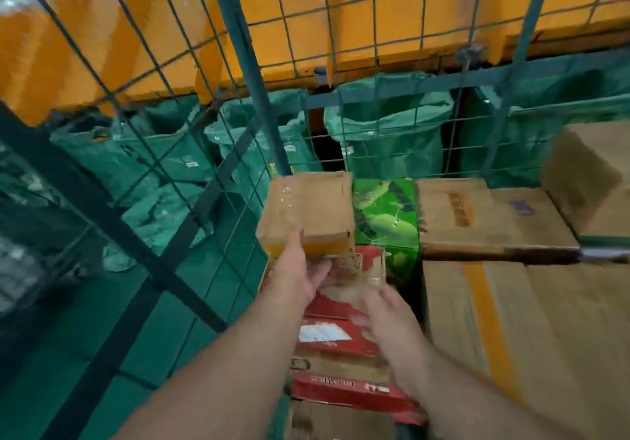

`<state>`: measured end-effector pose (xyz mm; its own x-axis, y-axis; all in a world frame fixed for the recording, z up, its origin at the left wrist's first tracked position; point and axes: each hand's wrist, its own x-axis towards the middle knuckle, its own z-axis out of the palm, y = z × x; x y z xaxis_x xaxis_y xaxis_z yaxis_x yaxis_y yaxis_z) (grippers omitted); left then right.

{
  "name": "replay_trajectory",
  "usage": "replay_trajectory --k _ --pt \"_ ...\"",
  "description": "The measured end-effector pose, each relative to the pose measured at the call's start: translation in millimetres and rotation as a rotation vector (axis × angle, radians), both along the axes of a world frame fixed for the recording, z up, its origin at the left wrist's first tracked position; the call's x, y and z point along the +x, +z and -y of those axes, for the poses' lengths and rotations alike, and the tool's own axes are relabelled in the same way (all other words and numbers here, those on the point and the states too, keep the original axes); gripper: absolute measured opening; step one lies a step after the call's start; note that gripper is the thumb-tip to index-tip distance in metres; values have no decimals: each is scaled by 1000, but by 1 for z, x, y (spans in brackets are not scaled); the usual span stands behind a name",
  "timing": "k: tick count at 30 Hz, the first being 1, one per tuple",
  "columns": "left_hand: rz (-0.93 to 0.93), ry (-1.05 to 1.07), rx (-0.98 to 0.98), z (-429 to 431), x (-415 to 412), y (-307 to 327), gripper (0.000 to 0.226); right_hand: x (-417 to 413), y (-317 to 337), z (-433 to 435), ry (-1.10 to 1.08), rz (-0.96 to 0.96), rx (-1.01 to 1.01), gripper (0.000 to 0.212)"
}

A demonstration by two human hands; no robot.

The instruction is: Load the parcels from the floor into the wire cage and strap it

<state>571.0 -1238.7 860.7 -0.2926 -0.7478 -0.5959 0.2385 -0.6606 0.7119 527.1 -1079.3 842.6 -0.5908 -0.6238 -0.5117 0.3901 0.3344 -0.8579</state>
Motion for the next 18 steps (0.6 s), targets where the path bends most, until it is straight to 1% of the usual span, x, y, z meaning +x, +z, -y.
replay_trajectory --k 2,3,5,6,7,9,11,13,16,18 --pt "-16 0 -57 26 -13 -6 46 -4 -11 13 16 -4 5 16" --pt "-53 18 -70 39 -19 -9 40 -4 -14 18 27 -12 6 17" --pt "-110 38 -73 60 -27 -15 25 -5 -15 25 78 -28 -5 20" --pt "-105 20 -71 65 -29 -16 22 -5 -14 27 102 -35 -14 21" --pt "-83 -15 -72 67 -31 -19 26 -6 -15 29 117 -34 -16 22" --pt "19 -99 -76 63 -28 -21 43 -5 -15 27 122 -22 -11 20" --pt "86 -187 -91 61 -28 -22 48 -5 -13 21 109 -20 5 17" --pt "115 -230 -86 63 -28 -23 48 -3 -11 14 110 -25 41 16" --pt "94 -255 -104 72 -39 -29 45 -5 -10 5 118 -29 61 16" --pt "42 -266 -108 78 -49 -31 52 -9 -12 -1 125 -47 77 16"
